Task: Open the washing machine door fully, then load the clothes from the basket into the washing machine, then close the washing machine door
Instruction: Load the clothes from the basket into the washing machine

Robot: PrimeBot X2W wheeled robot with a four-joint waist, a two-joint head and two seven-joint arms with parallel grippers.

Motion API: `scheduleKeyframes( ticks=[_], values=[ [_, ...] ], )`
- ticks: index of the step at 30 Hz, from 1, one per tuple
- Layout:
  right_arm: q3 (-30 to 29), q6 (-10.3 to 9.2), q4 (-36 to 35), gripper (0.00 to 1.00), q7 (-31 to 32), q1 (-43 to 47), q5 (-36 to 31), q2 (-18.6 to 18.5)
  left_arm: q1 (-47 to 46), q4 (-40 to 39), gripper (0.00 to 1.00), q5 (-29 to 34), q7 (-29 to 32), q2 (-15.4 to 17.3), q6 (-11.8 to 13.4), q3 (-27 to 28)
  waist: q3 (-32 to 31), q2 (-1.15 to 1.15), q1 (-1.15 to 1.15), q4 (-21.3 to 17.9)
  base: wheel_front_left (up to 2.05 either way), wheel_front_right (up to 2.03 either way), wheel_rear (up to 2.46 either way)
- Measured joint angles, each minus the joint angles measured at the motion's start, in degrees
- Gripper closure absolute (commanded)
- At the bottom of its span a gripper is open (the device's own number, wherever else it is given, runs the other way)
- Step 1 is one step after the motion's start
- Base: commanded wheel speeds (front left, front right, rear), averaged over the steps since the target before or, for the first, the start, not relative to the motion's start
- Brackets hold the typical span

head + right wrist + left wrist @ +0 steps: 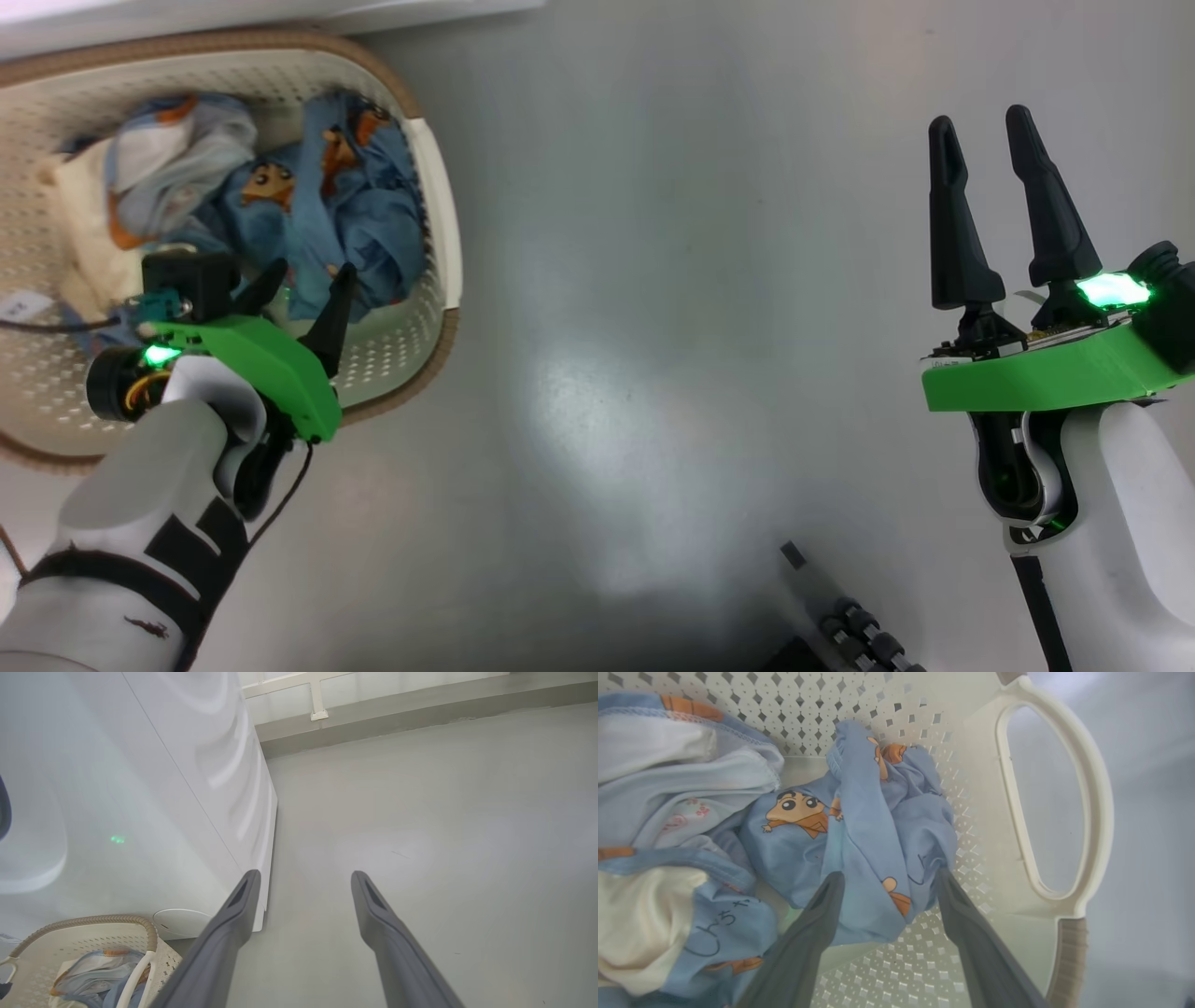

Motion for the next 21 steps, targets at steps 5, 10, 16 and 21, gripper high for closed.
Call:
scheduleKeyframes(
  ticks=[5, 10, 16, 21],
  values=[
    [0.1, 0.0, -0.5, 0.0, 0.0, 0.0, 0.0, 0.0, -1.5, -0.5, 0.0, -3.4, 1.2, 1.1, 0.0, -3.4, 1.5, 0.0, 0.0, -1.5, 0.0, 0.0, 0.0],
    [0.2, 0.0, -1.2, 0.0, 0.0, 0.0, 0.0, 0.1, -3.3, -1.0, 0.0, -5.8, 1.5, 2.5, 0.0, -6.9, 2.6, 0.0, 0.0, -2.4, 0.0, 0.0, 0.0],
    [0.6, 0.0, -1.8, 0.0, 0.0, 0.0, -0.3, 0.4, -5.6, -0.7, 0.0, -7.9, 0.9, 3.2, 0.0, -10.1, 3.7, 0.0, 0.0, -2.9, 0.0, 0.0, 0.0],
    [1.9, 0.0, -2.1, 0.0, 0.0, 0.1, -0.5, 0.5, -7.2, 0.4, 0.0, -9.9, 0.5, 3.2, 0.0, -13.1, 4.2, 0.0, 0.0, -3.6, 0.0, 0.0, 0.0]
  ],
)
